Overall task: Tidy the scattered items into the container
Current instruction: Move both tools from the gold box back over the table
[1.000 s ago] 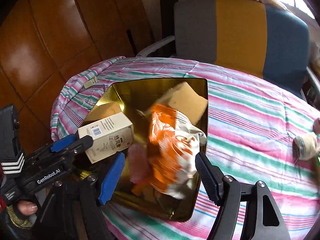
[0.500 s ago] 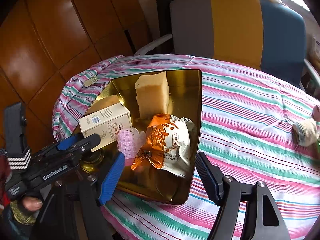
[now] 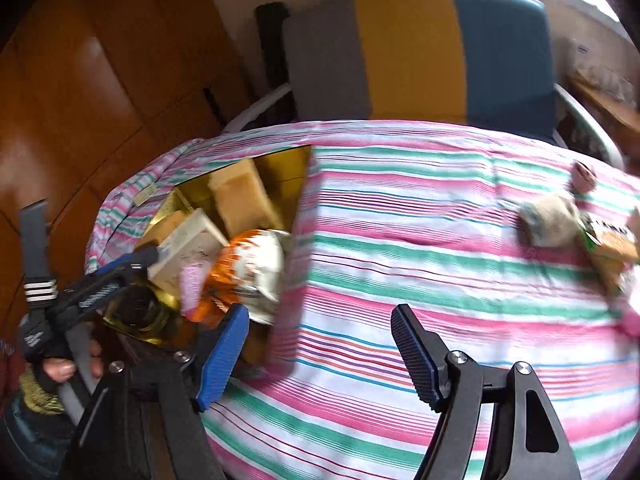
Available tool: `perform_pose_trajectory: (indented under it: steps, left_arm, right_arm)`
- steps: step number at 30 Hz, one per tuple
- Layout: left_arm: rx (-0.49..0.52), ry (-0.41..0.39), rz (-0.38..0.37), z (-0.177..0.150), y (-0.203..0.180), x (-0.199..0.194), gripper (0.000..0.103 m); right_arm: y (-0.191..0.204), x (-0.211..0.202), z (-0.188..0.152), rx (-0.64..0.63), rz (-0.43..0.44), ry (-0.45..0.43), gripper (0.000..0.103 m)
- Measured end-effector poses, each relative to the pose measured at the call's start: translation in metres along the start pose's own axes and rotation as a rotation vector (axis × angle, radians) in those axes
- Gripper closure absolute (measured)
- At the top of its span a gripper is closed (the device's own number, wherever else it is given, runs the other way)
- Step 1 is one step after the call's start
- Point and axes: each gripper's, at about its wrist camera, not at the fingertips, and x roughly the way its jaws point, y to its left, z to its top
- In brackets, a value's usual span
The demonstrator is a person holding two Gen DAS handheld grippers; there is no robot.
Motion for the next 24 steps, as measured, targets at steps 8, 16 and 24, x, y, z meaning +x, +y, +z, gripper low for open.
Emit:
perform_pose_trajectory:
  steps: [8, 16, 24]
  left_arm:
    - [0.173, 0.071, -0.274, -0.028, -0.092, -0.024, 0.036]
    - [0.386, 0.232, -0.396, -0.083, -0.18, -0.002, 0.036]
    - [0.457, 0.298, -0.353, -0.106, -0.193, 0.016, 0.036]
  right_arm:
    - [-0.118, -0.057, -0.037, 0.215, -0.189, -0.058, 0.028]
    - [-0.223, -0.122, -0.073, 0.386, -0.36, -0.126, 0.022]
    - [-0.253, -0.115, -0.054, 0.363, -0.33, -0.11, 0.022]
